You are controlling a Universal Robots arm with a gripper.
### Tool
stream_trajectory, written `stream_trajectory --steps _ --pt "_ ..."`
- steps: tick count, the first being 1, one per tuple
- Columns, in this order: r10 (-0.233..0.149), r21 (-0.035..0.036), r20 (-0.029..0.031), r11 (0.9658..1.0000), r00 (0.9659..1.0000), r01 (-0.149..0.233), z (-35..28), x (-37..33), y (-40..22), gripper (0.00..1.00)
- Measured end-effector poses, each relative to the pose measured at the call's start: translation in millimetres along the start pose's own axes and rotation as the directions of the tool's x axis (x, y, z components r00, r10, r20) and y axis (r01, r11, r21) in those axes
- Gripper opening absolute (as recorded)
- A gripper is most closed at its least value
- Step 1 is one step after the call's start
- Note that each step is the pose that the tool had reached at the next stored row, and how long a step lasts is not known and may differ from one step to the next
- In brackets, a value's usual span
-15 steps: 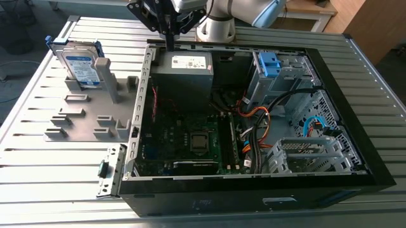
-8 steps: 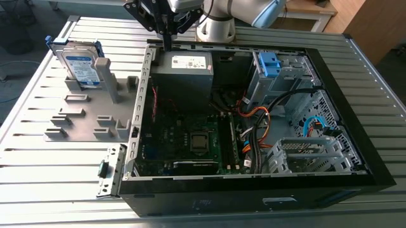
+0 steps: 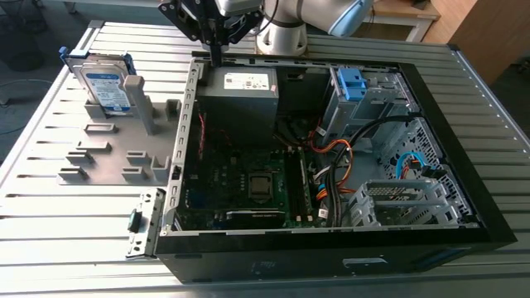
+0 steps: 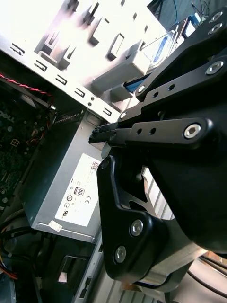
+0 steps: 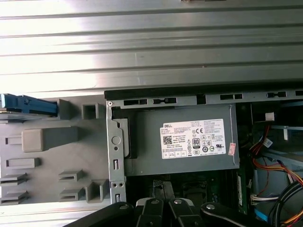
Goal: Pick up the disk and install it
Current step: 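Reach for the disk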
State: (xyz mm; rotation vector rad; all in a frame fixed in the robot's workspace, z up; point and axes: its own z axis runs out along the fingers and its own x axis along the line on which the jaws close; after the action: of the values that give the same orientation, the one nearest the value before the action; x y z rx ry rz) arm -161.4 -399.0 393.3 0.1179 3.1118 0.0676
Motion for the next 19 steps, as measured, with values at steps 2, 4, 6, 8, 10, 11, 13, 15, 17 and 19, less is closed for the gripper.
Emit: stream_trajectory --steps 2,4,6,8,10,11,13,15,17,19 --pt "0.000 0.0000 0.0000 1.0000 1.0000 0.000 0.0 1.2 -0.1 0.11" --pt "0.000 0.0000 0.0000 1.0000 1.0000 0.000 0.0 2.5 -0.2 0.11" --pt "0.000 -0.0001 0.0001 1.0000 1.0000 0.000 0.0 3.6 -0.3 0.11" --pt "0.000 0.0000 0.0000 1.0000 1.0000 0.000 -0.1 4.9 -0.3 0.11" --pt "0.000 0.0000 0.0000 1.0000 1.0000 0.000 -0.1 6.0 -0.4 0.11" --pt "0.000 -0.0001 0.0000 1.0000 1.0000 0.000 -0.1 6.4 -0.4 0.11" --pt "0.000 0.0000 0.0000 1.0000 1.0000 0.000 -0.2 7.3 -0.5 0.11" --pt "0.000 -0.0001 0.0000 1.0000 1.0000 0.000 -0.2 8.1 -0.6 0.11" --pt "0.000 0.0000 0.0000 1.0000 1.0000 0.000 -0.2 9.3 -0.7 0.11" --pt "0.000 0.0000 0.0000 1.0000 1.0000 0.000 -0.2 10.8 -0.8 0.11"
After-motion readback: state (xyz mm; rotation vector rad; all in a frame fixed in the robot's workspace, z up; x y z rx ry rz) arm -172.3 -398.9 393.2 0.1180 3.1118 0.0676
